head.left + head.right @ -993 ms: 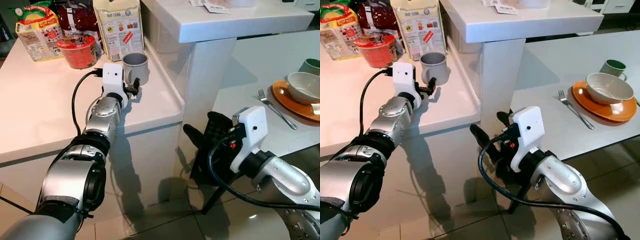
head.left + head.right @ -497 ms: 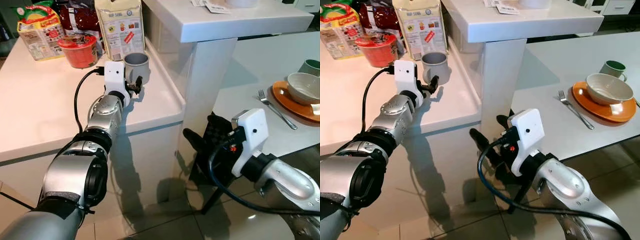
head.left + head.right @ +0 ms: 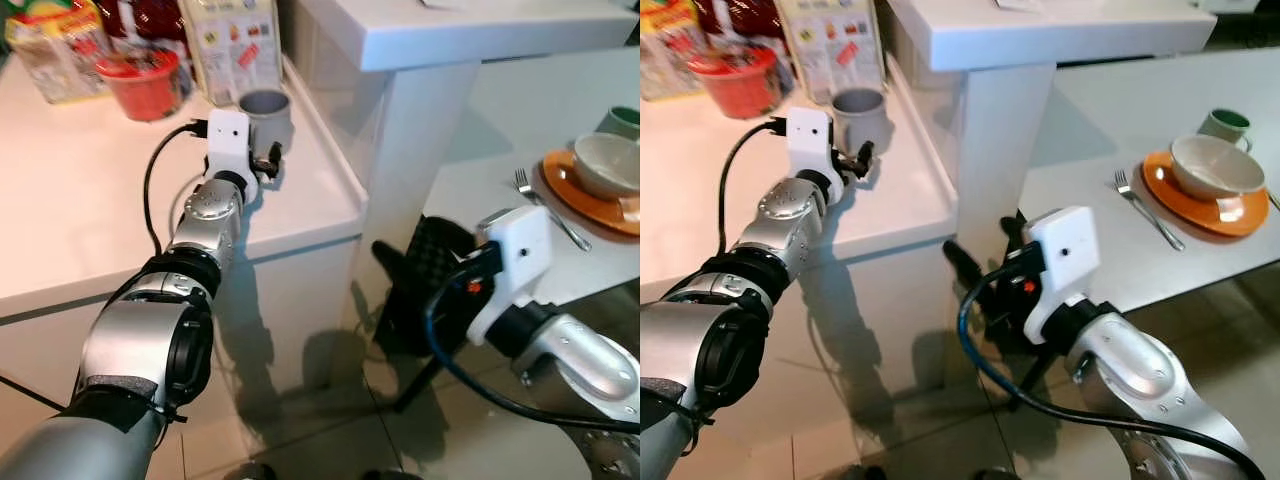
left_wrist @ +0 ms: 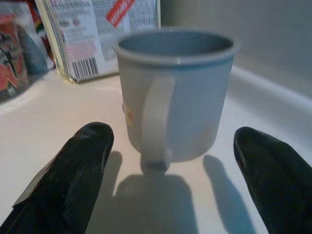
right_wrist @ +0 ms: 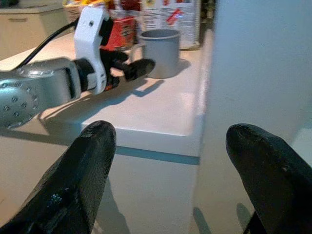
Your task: Setting the table
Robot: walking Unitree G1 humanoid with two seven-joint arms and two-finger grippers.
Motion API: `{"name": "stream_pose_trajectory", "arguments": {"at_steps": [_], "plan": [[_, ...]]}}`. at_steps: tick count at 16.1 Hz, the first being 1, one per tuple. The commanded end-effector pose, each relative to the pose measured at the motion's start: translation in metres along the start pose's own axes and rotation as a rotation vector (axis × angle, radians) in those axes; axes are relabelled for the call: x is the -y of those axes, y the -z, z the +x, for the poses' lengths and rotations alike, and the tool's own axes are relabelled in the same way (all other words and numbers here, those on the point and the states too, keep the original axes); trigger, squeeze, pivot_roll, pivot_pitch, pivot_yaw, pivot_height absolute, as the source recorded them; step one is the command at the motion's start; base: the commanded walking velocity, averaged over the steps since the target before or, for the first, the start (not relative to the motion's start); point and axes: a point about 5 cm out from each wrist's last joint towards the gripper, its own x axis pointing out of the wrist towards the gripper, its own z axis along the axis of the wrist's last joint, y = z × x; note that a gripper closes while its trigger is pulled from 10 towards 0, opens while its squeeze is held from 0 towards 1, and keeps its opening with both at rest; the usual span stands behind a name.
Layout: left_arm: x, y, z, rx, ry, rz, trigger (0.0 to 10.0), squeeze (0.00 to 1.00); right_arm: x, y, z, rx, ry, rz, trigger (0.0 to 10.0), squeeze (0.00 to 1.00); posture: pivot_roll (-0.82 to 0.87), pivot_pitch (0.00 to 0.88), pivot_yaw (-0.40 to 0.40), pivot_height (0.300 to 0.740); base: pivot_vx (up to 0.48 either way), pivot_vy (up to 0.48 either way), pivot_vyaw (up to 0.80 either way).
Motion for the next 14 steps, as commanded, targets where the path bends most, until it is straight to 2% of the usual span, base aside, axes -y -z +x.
{"name": "stream_pose_trajectory", "arguments": {"at_steps": [1, 3, 10, 13, 14], "plan": [[0.001, -0.006, 0.002, 0.011, 0.001, 0.024, 10.0, 0.0, -0.001, -0.004, -0.005, 0.015, 0.011, 0.007, 10.0, 0.0, -0.27, 0.19, -0.005, 0.74, 0.0, 0.0, 0.0], [-0.001, -0.007, 0.002, 0.011, -0.007, 0.034, 10.0, 0.0, -0.002, -0.005, -0.005, 0.024, 0.018, 0.015, 10.0, 0.0, -0.26, 0.205, -0.005, 0.74, 0.0, 0.0, 0.0], [-0.028, -0.03, 0.001, 0.139, -0.15, -0.006, 10.0, 0.0, -0.003, -0.012, -0.004, 0.072, 0.041, 0.045, 10.0, 0.0, -0.25, 0.229, 0.001, 0.74, 0.0, 0.0, 0.0], [-0.027, -0.028, 0.0, 0.161, -0.117, -0.032, 10.0, 0.0, -0.004, -0.012, -0.004, 0.074, 0.041, 0.048, 10.0, 0.0, -0.25, 0.225, 0.002, 0.74, 0.0, 0.0, 0.0], [-0.025, -0.029, 0.0, 0.173, -0.102, -0.026, 9.7, 0.0, -0.004, -0.012, -0.004, 0.075, 0.041, 0.049, 10.0, 0.0, -0.25, 0.22, 0.002, 0.74, 0.0, 0.0, 0.0]]}}
